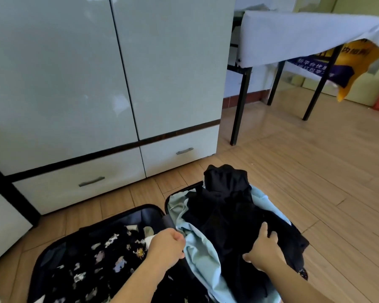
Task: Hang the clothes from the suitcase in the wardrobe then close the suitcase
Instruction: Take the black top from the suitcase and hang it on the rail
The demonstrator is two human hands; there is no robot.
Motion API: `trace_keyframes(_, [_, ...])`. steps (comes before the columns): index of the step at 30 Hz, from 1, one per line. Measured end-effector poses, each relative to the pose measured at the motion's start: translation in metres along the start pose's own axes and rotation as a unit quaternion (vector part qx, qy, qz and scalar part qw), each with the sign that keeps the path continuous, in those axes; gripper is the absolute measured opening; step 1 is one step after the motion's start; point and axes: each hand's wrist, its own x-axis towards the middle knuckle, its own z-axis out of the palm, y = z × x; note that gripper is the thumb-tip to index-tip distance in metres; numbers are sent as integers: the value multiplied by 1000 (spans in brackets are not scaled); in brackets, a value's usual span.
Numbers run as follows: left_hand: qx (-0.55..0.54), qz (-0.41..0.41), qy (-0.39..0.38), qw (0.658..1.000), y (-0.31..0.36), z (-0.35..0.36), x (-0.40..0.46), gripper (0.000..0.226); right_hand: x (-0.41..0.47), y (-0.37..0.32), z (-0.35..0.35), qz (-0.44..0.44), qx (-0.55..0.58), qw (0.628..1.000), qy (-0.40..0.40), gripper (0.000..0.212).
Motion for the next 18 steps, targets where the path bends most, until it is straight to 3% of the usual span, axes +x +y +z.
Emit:
trace_keyframes(2, [-5,0,-14,1000,-13,15,13,15,14,8,8,21,-1,999,27,99])
trace_keyframes(5, [-1,-17,-19,1000,-22,22,19,14,21,10,5,-14,-46,995,85,28])
trace_keyframes(8, [-26,-24,-20,999,-20,23,22,12,19,-3,-11,-60,-20,990,126,7])
trace_keyframes(14, [-153,26,-24,988,39,-12,9,10,-21,-86,-88,-180,122,952,216,16])
trace_keyframes(18, [-135,129,-75,980,106,-73,-26,70,-80,-156,-157,-267,181,915,241,26])
